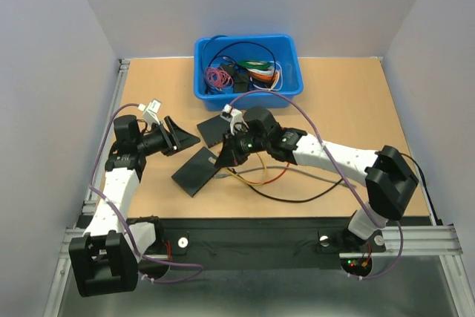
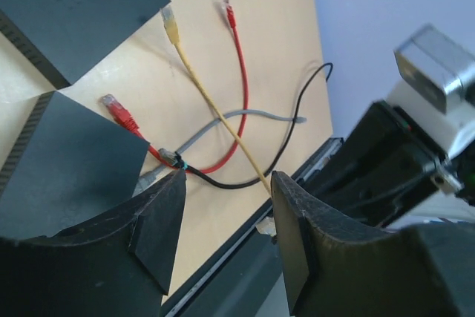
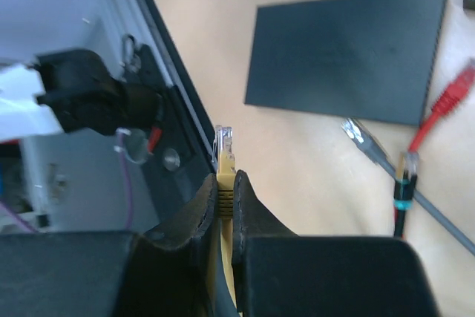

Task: Insert the plug into the switch port

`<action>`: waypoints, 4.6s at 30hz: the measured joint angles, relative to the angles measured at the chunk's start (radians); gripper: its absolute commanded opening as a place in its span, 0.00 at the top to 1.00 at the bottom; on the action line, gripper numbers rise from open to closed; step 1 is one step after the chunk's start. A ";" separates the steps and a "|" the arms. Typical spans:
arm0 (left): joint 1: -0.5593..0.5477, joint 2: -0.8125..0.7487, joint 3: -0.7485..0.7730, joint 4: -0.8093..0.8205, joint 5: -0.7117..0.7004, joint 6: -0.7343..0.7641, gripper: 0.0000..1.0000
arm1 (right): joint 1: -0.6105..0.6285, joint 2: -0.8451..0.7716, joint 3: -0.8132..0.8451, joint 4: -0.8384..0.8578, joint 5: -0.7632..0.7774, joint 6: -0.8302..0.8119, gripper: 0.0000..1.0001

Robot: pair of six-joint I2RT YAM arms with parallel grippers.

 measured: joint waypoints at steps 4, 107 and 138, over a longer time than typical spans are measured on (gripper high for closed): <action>-0.001 0.000 0.000 0.026 0.016 -0.038 0.40 | -0.046 0.056 0.010 0.141 -0.101 0.127 1.00; -0.315 -0.441 -0.312 0.203 -0.400 -0.240 0.59 | 0.019 0.269 -0.443 1.416 0.091 0.747 1.00; -0.325 -0.517 -0.320 0.086 -0.540 -0.274 1.00 | 0.089 -0.130 -0.459 1.088 0.311 0.261 0.45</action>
